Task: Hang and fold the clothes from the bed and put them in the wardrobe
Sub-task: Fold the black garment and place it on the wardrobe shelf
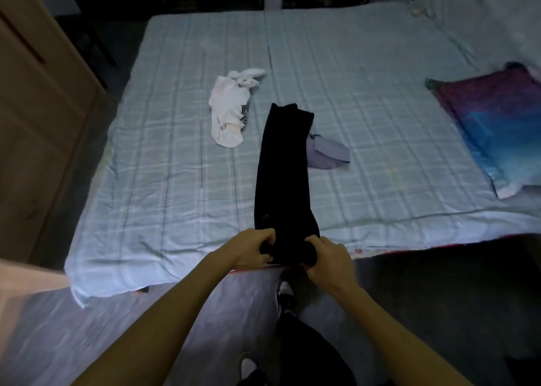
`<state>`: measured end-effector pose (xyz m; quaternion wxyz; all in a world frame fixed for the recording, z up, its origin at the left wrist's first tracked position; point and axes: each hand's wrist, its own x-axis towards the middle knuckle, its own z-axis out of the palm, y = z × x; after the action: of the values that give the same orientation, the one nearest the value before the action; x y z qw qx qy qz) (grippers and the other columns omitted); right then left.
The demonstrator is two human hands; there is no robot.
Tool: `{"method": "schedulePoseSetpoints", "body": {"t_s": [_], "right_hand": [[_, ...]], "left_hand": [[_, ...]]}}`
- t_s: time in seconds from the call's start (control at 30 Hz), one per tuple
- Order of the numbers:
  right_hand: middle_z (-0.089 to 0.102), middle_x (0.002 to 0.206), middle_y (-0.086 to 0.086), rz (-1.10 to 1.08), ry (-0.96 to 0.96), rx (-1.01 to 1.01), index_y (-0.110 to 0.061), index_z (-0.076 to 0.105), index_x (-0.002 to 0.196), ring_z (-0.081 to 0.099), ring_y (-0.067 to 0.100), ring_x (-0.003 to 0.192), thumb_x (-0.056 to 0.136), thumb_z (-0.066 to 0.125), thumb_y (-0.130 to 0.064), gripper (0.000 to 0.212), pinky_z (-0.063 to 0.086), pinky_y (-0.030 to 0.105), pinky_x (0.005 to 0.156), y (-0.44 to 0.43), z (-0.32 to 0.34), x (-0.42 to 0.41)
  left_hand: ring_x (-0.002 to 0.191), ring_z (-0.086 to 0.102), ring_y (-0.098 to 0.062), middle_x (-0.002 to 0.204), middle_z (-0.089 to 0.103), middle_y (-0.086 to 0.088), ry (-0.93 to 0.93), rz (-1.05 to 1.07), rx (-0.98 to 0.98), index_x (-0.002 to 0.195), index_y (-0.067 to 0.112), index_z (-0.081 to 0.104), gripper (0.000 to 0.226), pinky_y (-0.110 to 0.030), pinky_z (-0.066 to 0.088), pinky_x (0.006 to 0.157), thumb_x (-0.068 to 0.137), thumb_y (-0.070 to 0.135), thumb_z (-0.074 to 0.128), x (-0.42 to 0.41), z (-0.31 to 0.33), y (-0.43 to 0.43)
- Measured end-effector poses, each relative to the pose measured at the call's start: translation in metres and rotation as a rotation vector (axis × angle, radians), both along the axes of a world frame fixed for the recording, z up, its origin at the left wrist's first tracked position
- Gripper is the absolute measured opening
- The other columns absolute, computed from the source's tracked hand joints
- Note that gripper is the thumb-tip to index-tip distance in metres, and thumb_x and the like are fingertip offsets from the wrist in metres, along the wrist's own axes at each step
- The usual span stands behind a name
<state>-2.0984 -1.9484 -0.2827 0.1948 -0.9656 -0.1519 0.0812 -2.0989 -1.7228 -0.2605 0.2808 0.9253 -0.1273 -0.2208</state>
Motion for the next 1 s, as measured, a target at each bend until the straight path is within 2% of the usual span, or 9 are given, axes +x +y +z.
{"method": "schedulePoseSetpoints", "body": {"t_s": [0.1,0.17,0.27,0.37,0.5,0.63,0.8,0.93,1.0], "right_hand": [[0.063,0.087,0.003,-0.013,0.061,0.014,-0.025,0.060,0.103,0.062,0.031,0.071,0.069,0.070,-0.029,0.035,0.050,0.039,0.064,-0.004,-0.016,0.004],[0.063,0.088,0.003,0.002,0.071,0.004,-0.025,0.060,0.104,0.062,0.031,0.071,0.070,0.070,-0.029,0.036,0.050,0.039,0.064,-0.002,-0.015,0.013],[0.063,0.092,0.007,0.021,0.072,0.034,-0.023,0.061,0.108,0.061,0.035,0.074,0.071,0.071,-0.025,0.039,0.050,0.040,0.064,0.003,-0.022,0.051],[0.062,0.101,0.010,0.025,0.064,0.086,-0.018,0.058,0.118,0.062,0.035,0.080,0.076,0.073,-0.026,0.045,0.050,0.041,0.068,0.014,-0.028,0.092],[0.055,0.123,0.011,-0.089,-0.010,0.152,-0.016,0.046,0.133,0.058,0.030,0.098,0.081,0.068,-0.023,0.057,0.048,0.042,0.082,0.031,-0.056,0.139],[0.048,0.134,0.014,-0.155,-0.036,0.162,-0.012,0.041,0.138,0.049,0.030,0.118,0.085,0.062,-0.021,0.058,0.043,0.046,0.096,0.041,-0.097,0.164],[0.046,0.138,0.020,0.004,0.178,0.067,-0.008,0.046,0.137,0.045,0.037,0.126,0.087,0.062,-0.026,0.055,0.040,0.051,0.102,0.046,-0.153,0.148],[0.017,0.157,0.012,0.161,0.354,-0.060,-0.016,0.023,0.149,0.012,0.028,0.145,0.092,0.054,-0.040,0.069,0.012,0.040,0.116,0.044,-0.183,0.133],[0.003,0.159,0.009,0.235,0.367,-0.159,-0.018,0.011,0.151,-0.001,0.025,0.147,0.089,0.053,-0.046,0.080,0.000,0.037,0.117,0.040,-0.196,0.129]], "left_hand": [[0.063,0.045,-0.006,0.073,0.049,0.012,0.054,0.062,-0.092,0.083,0.028,0.039,0.029,-0.020,0.033,0.056,0.080,0.020,0.067,0.000,-0.021,-0.005],[0.067,0.052,-0.006,0.076,0.054,0.011,0.081,0.138,-0.163,0.081,0.032,0.041,0.030,-0.020,0.041,0.059,0.078,0.018,0.067,0.004,-0.023,-0.001],[0.069,0.056,-0.007,0.081,0.061,0.006,0.065,0.277,-0.244,0.087,0.025,0.052,0.023,-0.024,0.045,0.065,0.077,0.015,0.070,0.034,-0.035,0.003],[0.071,0.057,-0.009,0.083,0.063,0.005,0.029,0.434,-0.290,0.092,0.023,0.057,0.023,-0.018,0.045,0.064,0.078,0.015,0.073,0.068,-0.046,0.010],[0.089,0.062,-0.012,0.095,0.063,0.008,-0.035,0.650,-0.390,0.106,0.020,0.057,0.031,-0.011,0.046,0.077,0.081,0.012,0.072,0.120,-0.075,0.016],[0.116,0.050,-0.012,0.125,0.054,0.000,-0.114,0.794,-0.346,0.133,0.014,0.044,0.050,-0.023,0.039,0.096,0.087,0.013,0.065,0.150,-0.114,0.009],[0.117,0.050,-0.023,0.129,0.053,-0.009,-0.048,0.491,-0.137,0.133,0.008,0.046,0.045,-0.023,0.035,0.094,0.090,0.016,0.058,0.114,-0.168,-0.014],[0.127,0.045,-0.039,0.138,0.047,-0.021,-0.029,0.122,0.123,0.138,0.007,0.044,0.063,-0.051,0.043,0.099,0.080,0.030,0.058,0.080,-0.213,-0.029],[0.129,0.044,-0.039,0.140,0.046,-0.022,-0.050,0.040,0.227,0.140,0.010,0.040,0.069,-0.057,0.042,0.099,0.081,0.045,0.047,0.081,-0.226,-0.033]]}}
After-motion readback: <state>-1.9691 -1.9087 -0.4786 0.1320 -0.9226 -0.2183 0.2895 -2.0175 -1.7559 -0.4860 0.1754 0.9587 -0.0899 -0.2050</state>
